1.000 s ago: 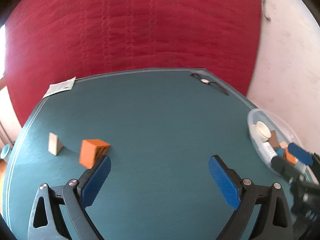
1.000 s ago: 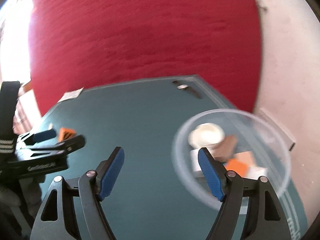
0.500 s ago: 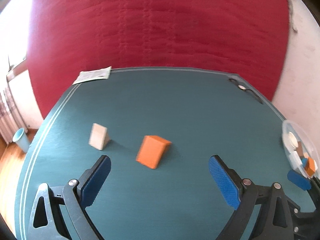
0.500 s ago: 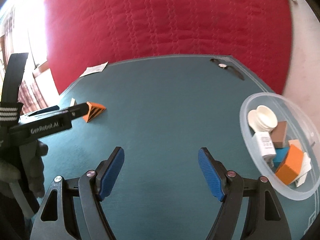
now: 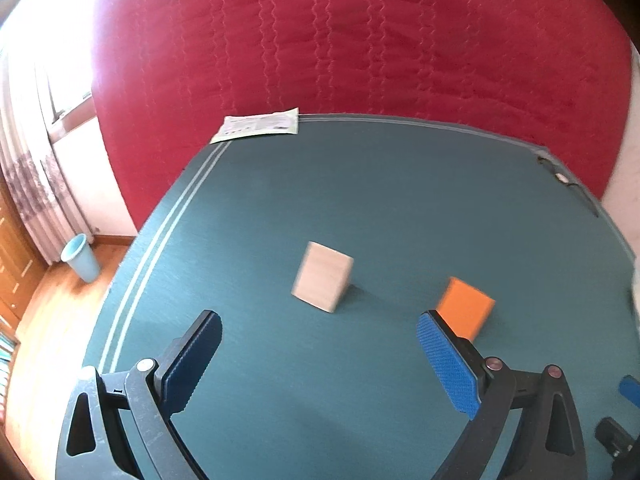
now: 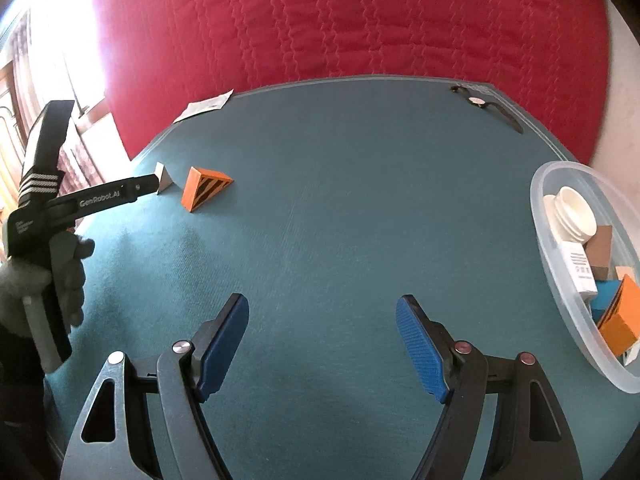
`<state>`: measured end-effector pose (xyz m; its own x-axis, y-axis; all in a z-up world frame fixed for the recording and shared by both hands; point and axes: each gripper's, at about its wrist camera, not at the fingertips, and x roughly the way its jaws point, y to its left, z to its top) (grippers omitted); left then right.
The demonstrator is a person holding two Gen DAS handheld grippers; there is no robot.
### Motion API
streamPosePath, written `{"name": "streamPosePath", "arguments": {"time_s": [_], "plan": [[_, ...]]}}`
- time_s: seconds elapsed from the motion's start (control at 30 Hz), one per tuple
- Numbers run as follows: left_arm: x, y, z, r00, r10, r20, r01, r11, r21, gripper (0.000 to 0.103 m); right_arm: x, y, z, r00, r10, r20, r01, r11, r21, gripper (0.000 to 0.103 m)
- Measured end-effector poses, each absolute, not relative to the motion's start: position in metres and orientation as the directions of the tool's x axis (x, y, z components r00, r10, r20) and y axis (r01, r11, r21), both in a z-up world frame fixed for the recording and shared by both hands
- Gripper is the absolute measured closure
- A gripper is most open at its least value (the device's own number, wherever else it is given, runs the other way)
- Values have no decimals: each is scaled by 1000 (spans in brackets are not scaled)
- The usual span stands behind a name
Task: Organize rigid objects
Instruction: 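Grasp the beige square block with the left tool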
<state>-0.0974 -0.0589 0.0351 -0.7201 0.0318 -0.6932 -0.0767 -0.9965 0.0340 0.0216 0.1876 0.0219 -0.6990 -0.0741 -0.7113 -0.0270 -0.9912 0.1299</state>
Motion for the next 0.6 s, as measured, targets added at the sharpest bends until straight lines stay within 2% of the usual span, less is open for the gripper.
{"name": "streamPosePath", "arguments": {"time_s": [0.1,0.37,0.5,0.6], "plan": [[-109,-65,32,-713,24,-701,-84,-995,51,5,19,184,20,-689,-82,-720,-23,-990,136,26],[-137,-70,19,-661,53,-748,-119,-992,35,34,13,174,18,-680,-89,-728,-8,-992,129,26],[-140,-71,18,-652,85,-753,-134,-991,5,41,10,169,17,-672,-98,-734,4,-992,128,26],[-140,-71,18,-655,102,-749,-149,-989,-4,51,5,163,16,-665,-108,-739,18,-991,129,26]]}}
